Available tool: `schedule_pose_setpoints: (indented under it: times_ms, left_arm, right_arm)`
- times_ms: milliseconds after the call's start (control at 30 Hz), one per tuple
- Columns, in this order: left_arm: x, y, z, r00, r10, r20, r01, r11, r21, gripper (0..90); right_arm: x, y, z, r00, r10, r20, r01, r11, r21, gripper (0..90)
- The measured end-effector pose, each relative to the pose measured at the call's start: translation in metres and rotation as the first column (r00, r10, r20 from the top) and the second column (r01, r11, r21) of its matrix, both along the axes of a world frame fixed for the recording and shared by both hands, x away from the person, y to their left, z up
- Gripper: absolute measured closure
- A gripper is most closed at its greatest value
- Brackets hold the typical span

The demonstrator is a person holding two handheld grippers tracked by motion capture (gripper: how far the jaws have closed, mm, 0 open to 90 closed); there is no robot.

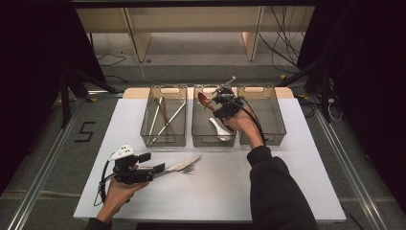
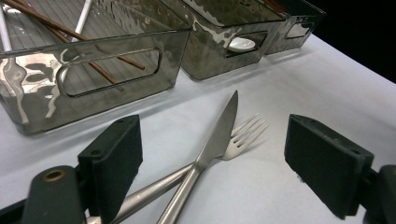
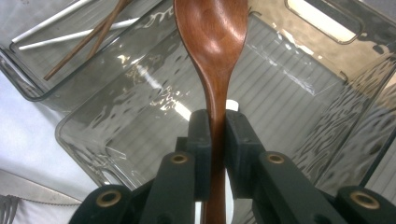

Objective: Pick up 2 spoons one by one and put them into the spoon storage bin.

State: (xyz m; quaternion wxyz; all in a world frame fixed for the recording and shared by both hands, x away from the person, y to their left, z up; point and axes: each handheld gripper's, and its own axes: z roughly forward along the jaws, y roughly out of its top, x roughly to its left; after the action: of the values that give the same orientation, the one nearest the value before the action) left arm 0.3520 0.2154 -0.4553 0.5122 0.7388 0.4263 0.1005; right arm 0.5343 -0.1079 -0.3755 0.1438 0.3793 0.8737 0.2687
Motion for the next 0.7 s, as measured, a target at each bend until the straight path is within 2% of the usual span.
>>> schedule_pose_setpoints:
  times_ms: [433, 500, 700]
  left_arm:
    - [0.000, 0.000, 0.000, 1.0000, 0.002, 0.000, -0.002, 1.0000, -0.005, 18.7]
    - [0.000, 0.001, 0.000, 1.0000, 0.004, -0.001, -0.004, 1.0000, -0.006, 18.7]
    - [0.000, 0.001, 0.000, 1.0000, 0.006, -0.005, -0.006, 1.0000, -0.001, 18.6]
  right_arm:
    - [0.006, 0.005, -0.013, 0.9995, -0.027, -0.016, 0.026, 0.999, -0.018, 80.6]
    - [0.007, 0.005, -0.014, 0.9993, -0.026, -0.026, 0.026, 1.000, -0.013, 75.4]
    - [0.002, 0.004, -0.012, 0.9996, -0.004, -0.029, 0.004, 1.000, 0.006, 70.7]
